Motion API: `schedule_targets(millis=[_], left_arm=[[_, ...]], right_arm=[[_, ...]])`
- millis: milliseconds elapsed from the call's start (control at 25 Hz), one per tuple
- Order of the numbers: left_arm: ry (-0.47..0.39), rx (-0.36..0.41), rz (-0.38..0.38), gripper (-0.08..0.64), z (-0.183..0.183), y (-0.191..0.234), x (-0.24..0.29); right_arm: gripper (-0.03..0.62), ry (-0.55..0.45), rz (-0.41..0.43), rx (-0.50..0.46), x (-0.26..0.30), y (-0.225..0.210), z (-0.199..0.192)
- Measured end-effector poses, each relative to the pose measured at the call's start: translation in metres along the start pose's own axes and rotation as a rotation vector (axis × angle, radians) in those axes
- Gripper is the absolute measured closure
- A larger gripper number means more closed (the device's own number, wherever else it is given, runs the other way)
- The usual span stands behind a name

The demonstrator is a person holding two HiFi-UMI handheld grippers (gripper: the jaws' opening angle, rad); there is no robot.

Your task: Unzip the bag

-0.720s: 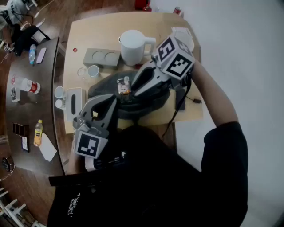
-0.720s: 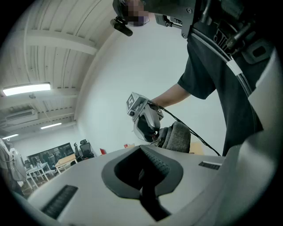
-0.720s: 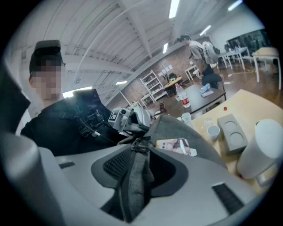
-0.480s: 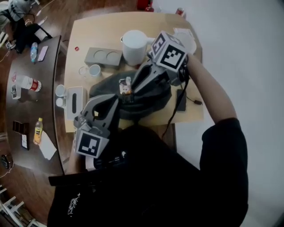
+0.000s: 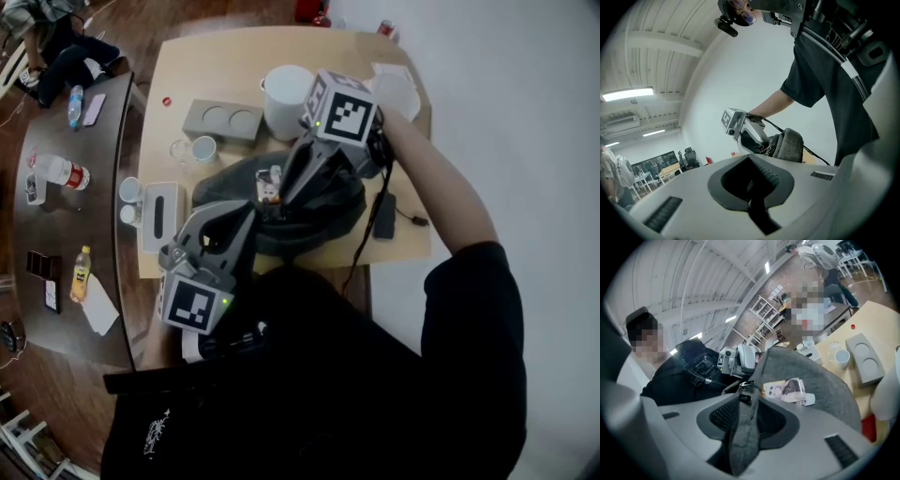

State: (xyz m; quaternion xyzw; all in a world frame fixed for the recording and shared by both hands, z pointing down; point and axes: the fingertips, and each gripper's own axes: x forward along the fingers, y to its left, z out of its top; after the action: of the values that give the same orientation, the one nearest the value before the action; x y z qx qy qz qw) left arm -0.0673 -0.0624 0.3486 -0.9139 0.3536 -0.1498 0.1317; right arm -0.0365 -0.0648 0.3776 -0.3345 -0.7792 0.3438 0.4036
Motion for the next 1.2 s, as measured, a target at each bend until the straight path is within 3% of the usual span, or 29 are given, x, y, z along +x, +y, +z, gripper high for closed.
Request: schedule_targets(millis=[200, 480, 680, 920, 1200], left_arm=[[-0.007, 0.005, 0.001, 0.561, 0.0, 0.0, 0.001], [-0.009, 0.006, -0.001, 0.561, -0.001, 0.0, 0.001], [-0.007, 0.002, -0.001, 0.561, -0.002, 0.0, 0.0], [-0.017, 0.003, -0.012, 0.561, -0.001, -0.001, 0.001], [-0.017, -0.005, -0.024, 0.561, -0.002, 0.0, 0.002]], right_arm=[[0.443, -0.05, 0.063, -0.036, -0.001, 0.018, 0.009], [0.508, -0.056, 0.026, -0.065, -0.005, 0.028, 0.005], [0.511, -0.007, -0.003, -0.068, 0.009, 0.034, 0.004], [0.566, -0.013, -0.112, -0.045, 0.009, 0.035, 0.001], [0.575, -0.147, -0.256, -0.014, 0.004, 0.037, 0.001]])
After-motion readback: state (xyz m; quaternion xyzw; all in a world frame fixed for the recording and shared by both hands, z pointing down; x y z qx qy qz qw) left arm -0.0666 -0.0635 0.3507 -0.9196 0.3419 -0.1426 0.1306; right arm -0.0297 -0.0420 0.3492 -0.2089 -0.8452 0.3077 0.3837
